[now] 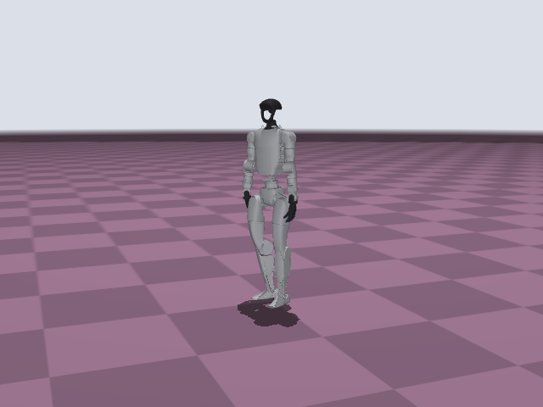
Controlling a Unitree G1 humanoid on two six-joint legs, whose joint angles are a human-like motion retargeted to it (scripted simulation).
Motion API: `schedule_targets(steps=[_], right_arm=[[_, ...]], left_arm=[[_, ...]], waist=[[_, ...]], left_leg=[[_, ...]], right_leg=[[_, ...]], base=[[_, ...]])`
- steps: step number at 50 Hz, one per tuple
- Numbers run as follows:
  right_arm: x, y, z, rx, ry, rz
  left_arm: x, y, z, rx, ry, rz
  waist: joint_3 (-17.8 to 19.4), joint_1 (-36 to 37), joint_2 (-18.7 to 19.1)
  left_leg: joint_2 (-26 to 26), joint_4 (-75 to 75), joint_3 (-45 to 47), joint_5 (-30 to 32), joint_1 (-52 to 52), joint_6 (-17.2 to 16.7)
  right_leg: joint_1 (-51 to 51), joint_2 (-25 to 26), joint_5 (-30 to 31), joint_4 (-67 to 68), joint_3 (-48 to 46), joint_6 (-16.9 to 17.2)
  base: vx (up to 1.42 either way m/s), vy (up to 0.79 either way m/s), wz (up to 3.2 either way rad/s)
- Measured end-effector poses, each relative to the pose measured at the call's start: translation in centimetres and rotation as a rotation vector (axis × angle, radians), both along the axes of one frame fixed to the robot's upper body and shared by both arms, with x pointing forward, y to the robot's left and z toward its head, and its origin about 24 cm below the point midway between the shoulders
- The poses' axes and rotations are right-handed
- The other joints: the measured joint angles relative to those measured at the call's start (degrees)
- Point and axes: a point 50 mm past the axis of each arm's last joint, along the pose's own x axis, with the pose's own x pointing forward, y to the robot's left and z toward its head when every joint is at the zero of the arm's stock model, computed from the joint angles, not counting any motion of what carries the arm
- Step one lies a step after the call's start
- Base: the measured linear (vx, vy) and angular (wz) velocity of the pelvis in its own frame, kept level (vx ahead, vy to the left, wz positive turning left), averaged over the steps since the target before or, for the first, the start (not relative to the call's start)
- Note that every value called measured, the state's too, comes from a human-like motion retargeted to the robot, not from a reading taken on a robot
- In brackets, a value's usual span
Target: In place motions
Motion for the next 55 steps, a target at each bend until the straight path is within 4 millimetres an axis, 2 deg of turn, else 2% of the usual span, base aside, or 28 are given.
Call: schedule_targets(steps=[7, 13, 25, 37, 43, 55], right_arm=[[-1.9, -1.0, 0.3, -0.052, 0.080, 0.022], [-2.5, -1.5, 0.5, -0.075, 0.107, 0.021], [-1.0, -0.7, 0.2, -0.040, 0.058, 0.040], [0.9, 0.6, -0.1, 0.021, -0.005, 0.071], [0.7, 0.5, -0.1, 0.019, 0.001, 0.072], [-1.1, -0.6, 0.2, -0.035, 0.063, 0.052]], left_arm=[[-1.1, -0.3, 0.1, -0.011, 0.036, -0.022], [-1.4, -0.5, 0.1, -0.014, 0.047, -0.011], [-1.1, -0.3, 0.1, -0.008, 0.041, -0.021], [-0.9, -0.4, 0.0, -0.011, 0.034, -0.024], [-0.9, -0.4, 0.0, -0.010, 0.035, -0.020], [-1.1, -0.3, 0.0, 0.001, 0.036, -0.004]], waist=[[-0.75, -5.04, 0.69], [-0.95, -6.92, 0.91], [-0.84, -2.53, 0.61], [-1.10, -2.52, 0.61], [-1.06, -2.80, 0.51], [-1.01, -3.01, 0.36]], left_leg=[[-1.05, -1.24, -5.12, -0.46, 1.57, -0.18], [-1.55, -1.59, -7.03, -0.37, 1.88, -0.15], [-0.65, -0.63, -2.43, 0.23, 0.60, 0.02], [-0.75, -0.96, -2.27, 0.20, 0.99, 0.36], [-0.75, -1.03, -2.48, 0.18, 1.16, 0.39], [-0.74, -1.08, -2.53, 0.23, 1.36, 0.42]], right_leg=[[0.53, -0.68, -0.76, -0.12, -4.88, 0.49], [0.71, -1.06, -1.14, -0.04, -6.65, 0.69], [0.20, -0.34, -0.65, -0.16, -2.04, 0.30], [0.02, 0.00, -0.76, -0.06, -1.69, 0.19], [0.04, 0.05, -0.89, 0.00, -1.82, 0.19], [0.16, 0.12, -1.08, 0.03, -1.86, 0.15]], base=[[0.01, 0.01, 0.61], [0.00, 0.01, 0.25], [0.01, -0.01, -0.33], [0.00, 0.00, 0.00], [0.00, 0.00, 0.00], [0.00, 0.00, 0.00]])
